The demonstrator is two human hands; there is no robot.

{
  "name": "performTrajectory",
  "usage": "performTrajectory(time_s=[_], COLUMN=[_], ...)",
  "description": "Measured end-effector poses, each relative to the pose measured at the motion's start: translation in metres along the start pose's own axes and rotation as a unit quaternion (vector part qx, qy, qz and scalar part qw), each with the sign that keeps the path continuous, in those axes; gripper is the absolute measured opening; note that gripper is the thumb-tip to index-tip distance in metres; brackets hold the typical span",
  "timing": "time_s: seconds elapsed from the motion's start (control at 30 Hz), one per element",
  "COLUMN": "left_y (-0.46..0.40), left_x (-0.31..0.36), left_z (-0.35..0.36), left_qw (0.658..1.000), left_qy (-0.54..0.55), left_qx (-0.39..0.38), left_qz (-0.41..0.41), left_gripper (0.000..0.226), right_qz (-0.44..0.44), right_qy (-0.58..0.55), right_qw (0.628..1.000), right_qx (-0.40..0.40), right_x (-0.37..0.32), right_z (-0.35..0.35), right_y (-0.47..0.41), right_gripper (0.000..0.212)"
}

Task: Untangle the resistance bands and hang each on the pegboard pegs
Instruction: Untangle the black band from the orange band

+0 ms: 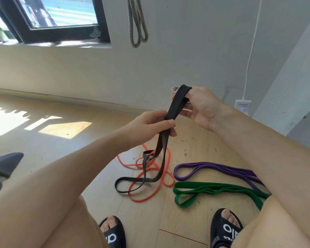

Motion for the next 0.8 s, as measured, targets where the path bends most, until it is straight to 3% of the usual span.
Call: performTrajectory(time_s=[0.1,0.23,0.33,0.4,0.47,0.53,0.6,0.7,0.77,0.8], left_y=[-0.003,-0.007,-0.007,-0.006,-0.004,-0.003,-0.003,-0.006,-0.007,-0.007], left_x=[0.001,0.002,-0.001,-0.006,-0.012,-0.018,-0.021,-0.016,-0.012,-0.012], left_z=[0.0,-0.01,-0.014,-0.019,-0.025,-0.03,-0.03,-0.022,-0.016,-0.014], left_qw=[0.999,0.995,0.992,0.992,0.994,0.996,0.997,0.997,0.997,0.996], left_qy=[0.053,0.101,0.121,0.117,0.091,0.056,0.026,0.027,0.048,0.055], left_qx=[-0.005,0.02,0.023,0.025,0.035,0.045,0.045,0.03,0.02,0.017], left_qz=[-0.002,-0.01,-0.025,-0.034,-0.043,-0.052,-0.057,-0.061,-0.062,-0.061], left_gripper=[0.015,0.02,0.018,0.016,0.018,0.019,0.018,0.015,0.017,0.017], right_qz=[0.004,0.035,0.055,0.061,0.047,-0.044,-0.173,-0.286,-0.274,-0.241], right_qy=[0.0,-0.034,-0.03,-0.037,-0.053,0.042,0.191,0.341,0.414,0.424], right_qw=[1.0,0.999,0.995,0.987,0.985,0.995,0.966,0.894,0.862,0.865], right_qx=[-0.009,-0.01,-0.074,-0.145,-0.156,-0.074,-0.002,-0.047,-0.098,-0.115], right_x=[0.0,0.005,0.006,0.002,-0.005,-0.018,-0.035,-0.033,-0.013,-0.002], right_z=[-0.004,-0.01,-0.006,-0.003,-0.007,-0.017,-0.011,0.032,0.054,0.057], right_y=[-0.005,-0.01,-0.007,0.001,0.003,-0.003,0.003,0.021,0.025,0.023], right_gripper=[0.014,0.013,0.015,0.025,0.045,0.048,0.034,0.024,0.024,0.025])
Point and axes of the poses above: each hand's wrist, its own y-axis away from the middle knuckle, its own z-axis out of the palm, x = y × z, the point moved 8 cm from there along -y, towards the middle knuckle, and after that the axes turned 2 degrees about x, right-handed, at the moved point
